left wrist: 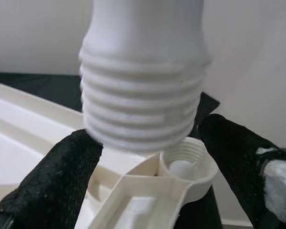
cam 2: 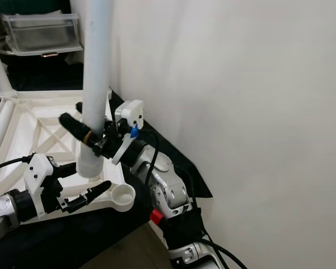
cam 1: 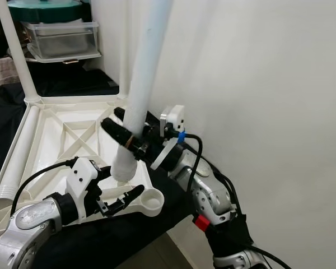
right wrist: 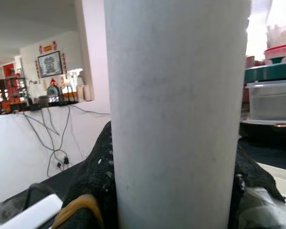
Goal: Building children table
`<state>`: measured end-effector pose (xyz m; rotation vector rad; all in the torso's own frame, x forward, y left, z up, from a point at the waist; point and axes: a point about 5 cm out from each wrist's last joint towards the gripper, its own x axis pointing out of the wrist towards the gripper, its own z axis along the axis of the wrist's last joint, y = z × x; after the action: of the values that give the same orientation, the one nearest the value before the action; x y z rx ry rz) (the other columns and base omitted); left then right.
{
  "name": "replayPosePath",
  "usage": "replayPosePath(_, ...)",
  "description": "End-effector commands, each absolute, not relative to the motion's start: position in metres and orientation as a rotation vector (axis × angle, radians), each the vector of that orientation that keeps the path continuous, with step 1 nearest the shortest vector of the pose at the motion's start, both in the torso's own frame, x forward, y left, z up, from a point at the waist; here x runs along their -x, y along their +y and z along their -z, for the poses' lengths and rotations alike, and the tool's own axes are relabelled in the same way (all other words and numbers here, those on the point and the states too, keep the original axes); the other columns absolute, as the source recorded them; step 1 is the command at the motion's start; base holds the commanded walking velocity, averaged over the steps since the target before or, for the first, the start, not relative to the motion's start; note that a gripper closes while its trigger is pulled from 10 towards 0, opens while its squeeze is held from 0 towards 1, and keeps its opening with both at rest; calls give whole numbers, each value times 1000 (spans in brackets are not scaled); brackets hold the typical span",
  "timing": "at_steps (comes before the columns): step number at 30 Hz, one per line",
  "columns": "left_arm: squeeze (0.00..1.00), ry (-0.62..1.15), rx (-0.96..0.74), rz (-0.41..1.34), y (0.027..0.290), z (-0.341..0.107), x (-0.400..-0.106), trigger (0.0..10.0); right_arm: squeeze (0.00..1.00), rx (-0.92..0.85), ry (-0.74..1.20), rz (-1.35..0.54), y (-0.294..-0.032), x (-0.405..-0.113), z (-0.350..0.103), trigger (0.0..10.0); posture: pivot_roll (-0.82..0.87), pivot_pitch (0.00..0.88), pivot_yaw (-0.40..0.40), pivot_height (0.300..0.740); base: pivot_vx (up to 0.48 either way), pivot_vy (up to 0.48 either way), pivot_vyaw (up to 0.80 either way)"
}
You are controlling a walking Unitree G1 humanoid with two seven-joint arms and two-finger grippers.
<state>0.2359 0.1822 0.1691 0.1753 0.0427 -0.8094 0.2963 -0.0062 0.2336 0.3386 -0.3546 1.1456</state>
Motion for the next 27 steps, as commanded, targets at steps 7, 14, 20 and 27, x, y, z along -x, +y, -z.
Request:
replayPosePath(7,0,-4,-184,766,182,-174,-247,10000,0,-408,-346,-1212,5,-281,-233,10000,147,0,-114,740,0,0,0)
replayPosePath(14,0,-36,-166,790,169,-177,-254,10000,0,-407,-332,-1237,7,-277,-232,10000,142,0,-116,740,0,0,0)
replayPosePath(20,0,-38,-165,797,168,-176,-256,10000,0,-408,-326,-1242,8,-275,-231,10000,139,0,-113,740,0,0,0)
replayPosePath(27,0,-59,-132,811,165,-175,-255,0,0,-405,-308,-1233,6,-274,-229,10000,137,0,-111,740,0,0,0)
